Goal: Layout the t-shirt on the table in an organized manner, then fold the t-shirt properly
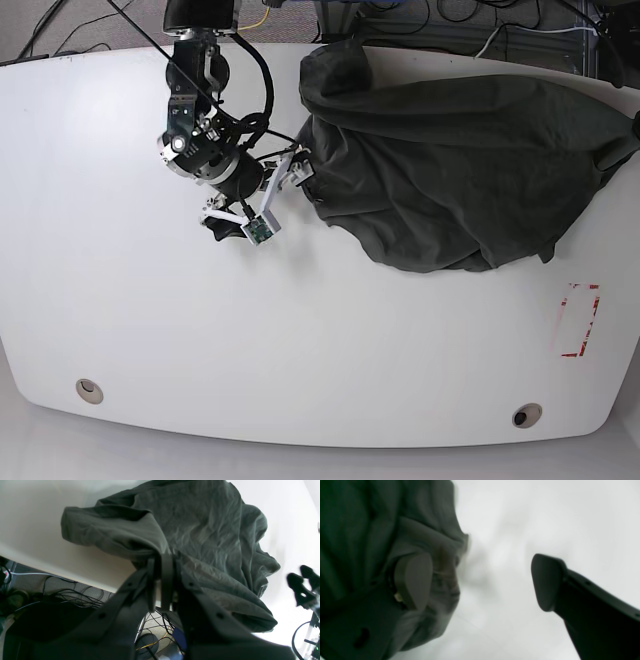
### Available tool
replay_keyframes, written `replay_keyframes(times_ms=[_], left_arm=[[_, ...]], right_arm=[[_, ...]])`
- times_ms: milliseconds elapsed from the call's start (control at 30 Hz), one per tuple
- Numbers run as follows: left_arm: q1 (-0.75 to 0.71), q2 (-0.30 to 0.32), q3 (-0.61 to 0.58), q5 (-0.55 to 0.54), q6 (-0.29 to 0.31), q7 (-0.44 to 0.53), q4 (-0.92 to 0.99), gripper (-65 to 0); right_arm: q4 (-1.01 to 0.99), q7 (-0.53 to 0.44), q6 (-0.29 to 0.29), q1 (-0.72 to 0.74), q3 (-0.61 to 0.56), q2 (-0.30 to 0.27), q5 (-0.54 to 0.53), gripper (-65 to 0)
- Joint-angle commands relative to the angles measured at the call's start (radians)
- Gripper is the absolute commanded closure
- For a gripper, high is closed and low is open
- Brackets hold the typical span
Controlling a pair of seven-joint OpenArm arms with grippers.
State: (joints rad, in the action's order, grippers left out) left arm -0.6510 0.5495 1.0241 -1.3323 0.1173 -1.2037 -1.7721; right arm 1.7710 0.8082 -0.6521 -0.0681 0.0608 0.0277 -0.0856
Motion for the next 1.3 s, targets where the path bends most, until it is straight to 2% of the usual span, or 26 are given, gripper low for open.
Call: replay_keyframes(times_ms=[0, 800, 900, 1033, 1267], left_arm=[[-0.005, 0.02, 0.014, -0.017, 0.006, 0.017, -0.013, 0.0], [-0.003, 0.02, 0.014, -0.019, 0.006, 0.017, -0.015, 0.0], [-0.003, 0.02, 0.014, -0.019, 0.006, 0.017, -0.015, 0.0], [-0.003, 0.02, 0.014, -0.019, 0.006, 0.017, -0.015, 0.0], [-0.003, 0.02, 0.014, -0.019, 0.006, 0.017, -0.015, 0.0]], right_arm=[[-0.036, -0.02, -0.002, 0.018, -0.002, 0.005, -0.015, -59.9], [-0.237, -0.045, -0.002, 0.093, -0.074, 0.05, -0.016, -59.5], [-0.237, -0.057, -0.002, 0.095, -0.074, 0.051, -0.016, -54.1], [-0.239, -0.057, -0.002, 0.101, -0.074, 0.051, -0.016, -42.6], [-0.239, -0.057, -0.002, 0.116, -0.074, 0.051, -0.016, -26.3]])
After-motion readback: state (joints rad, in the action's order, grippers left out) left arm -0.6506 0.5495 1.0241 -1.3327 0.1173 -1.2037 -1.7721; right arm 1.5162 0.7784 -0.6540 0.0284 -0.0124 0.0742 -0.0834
